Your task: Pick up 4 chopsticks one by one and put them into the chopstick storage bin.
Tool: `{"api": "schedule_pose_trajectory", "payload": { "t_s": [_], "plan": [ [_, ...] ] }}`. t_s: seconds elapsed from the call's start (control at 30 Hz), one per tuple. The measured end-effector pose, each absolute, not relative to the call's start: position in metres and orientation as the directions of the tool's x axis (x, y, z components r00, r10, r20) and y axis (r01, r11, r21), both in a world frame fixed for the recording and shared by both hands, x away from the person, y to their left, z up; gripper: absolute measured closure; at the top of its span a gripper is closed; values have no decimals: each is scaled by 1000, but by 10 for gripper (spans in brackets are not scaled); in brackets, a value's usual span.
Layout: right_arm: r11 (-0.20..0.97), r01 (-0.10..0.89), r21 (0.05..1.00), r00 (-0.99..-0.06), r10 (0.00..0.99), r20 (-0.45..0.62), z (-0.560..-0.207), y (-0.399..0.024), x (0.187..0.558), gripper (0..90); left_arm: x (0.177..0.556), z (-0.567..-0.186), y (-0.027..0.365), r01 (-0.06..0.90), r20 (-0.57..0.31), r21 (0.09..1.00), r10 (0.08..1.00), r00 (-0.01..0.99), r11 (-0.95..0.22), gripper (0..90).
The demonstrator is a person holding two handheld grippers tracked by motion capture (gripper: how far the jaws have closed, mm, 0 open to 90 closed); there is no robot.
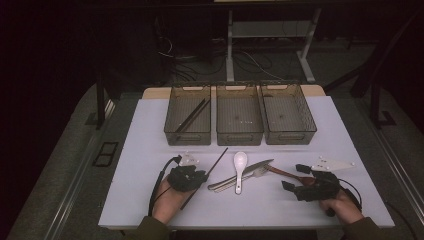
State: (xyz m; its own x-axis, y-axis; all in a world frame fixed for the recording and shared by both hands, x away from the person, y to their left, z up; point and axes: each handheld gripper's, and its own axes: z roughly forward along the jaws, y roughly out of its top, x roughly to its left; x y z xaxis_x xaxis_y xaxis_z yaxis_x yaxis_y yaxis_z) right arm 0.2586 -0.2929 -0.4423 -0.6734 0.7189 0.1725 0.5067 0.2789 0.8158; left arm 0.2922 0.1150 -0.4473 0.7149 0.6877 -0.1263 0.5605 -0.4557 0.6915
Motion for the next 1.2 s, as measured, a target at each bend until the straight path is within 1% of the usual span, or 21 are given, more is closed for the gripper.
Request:
{"api": "schedule_pose_trajectory", "payload": {
  "t_s": [0.37, 0.9, 1.2],
  "plan": [
    [282, 507, 814, -675, 718, 171, -442, -293, 259, 139, 289, -447, 111, 555, -79, 689, 713, 697, -466, 826],
    [281, 505, 816, -675, 717, 171, -442, -293, 259, 139, 287, -445, 106, 562, -44, 675, 734, 678, -478, 846],
    [280, 504, 817, -675, 718, 170, -442, -293, 258, 139, 286, -442, 107, 548, -27, 667, 718, 696, -506, 848]
  ]
}}
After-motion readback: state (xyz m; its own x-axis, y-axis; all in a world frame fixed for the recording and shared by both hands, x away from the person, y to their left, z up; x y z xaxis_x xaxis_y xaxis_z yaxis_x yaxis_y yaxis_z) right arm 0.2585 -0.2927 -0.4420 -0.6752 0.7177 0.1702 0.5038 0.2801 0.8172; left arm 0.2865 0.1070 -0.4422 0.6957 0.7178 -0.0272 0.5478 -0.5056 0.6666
